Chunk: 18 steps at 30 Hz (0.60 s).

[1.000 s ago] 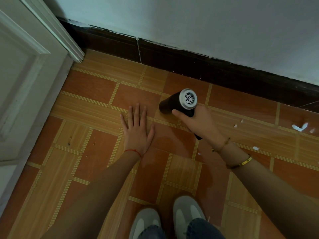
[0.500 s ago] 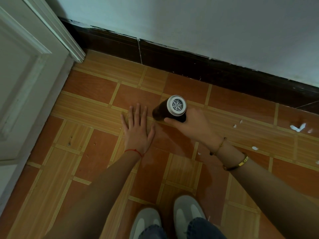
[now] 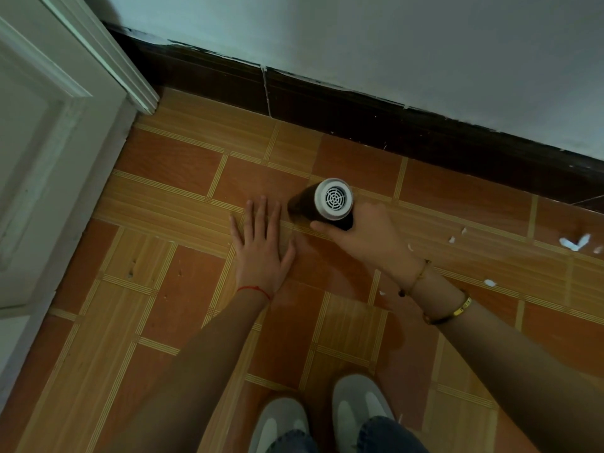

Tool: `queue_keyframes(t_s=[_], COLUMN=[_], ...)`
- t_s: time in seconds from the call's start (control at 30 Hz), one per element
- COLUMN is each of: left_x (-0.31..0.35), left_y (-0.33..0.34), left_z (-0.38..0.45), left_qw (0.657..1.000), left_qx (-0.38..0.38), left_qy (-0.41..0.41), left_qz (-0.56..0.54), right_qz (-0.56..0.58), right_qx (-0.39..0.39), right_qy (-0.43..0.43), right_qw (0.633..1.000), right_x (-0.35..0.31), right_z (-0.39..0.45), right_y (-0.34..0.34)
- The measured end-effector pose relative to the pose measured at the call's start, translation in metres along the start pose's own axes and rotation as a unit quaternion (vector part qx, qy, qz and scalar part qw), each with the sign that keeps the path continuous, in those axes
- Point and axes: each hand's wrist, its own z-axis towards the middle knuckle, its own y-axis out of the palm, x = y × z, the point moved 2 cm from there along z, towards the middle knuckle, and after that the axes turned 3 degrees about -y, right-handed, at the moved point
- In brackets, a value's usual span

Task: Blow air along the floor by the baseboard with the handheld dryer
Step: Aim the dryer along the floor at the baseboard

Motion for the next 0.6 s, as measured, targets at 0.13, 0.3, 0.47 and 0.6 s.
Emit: queue_keyframes(t_s=[0.13, 0.3, 0.47, 0.6], left_x=[-0.001, 0.001, 0.002, 0.003], left_y=[-0.001, -0.003, -0.006, -0.008], left_z=[0.000, 0.000, -0.001, -0.002], left_qw=[1.000, 1.000, 0.999, 0.999], left_qx=[0.009, 0.006, 0.012, 0.009], left_qy=[0.001, -0.005, -0.005, -0.006], left_qz=[0.000, -0.012, -0.030, -0.043], right_qz=[0.005, -0.034, -0.031, -0.002], right_qx=[0.051, 0.139, 0.121, 0.041], right_qy=[0.014, 0.051, 0.070, 0.043], right_qw=[0.999, 0.988, 0.990, 0.998], right_x=[0.005, 0.019, 0.026, 0.019], right_z=[0.011, 0.027, 0.017, -0.011], right_y=[-0.003, -0.028, -0.034, -0.022])
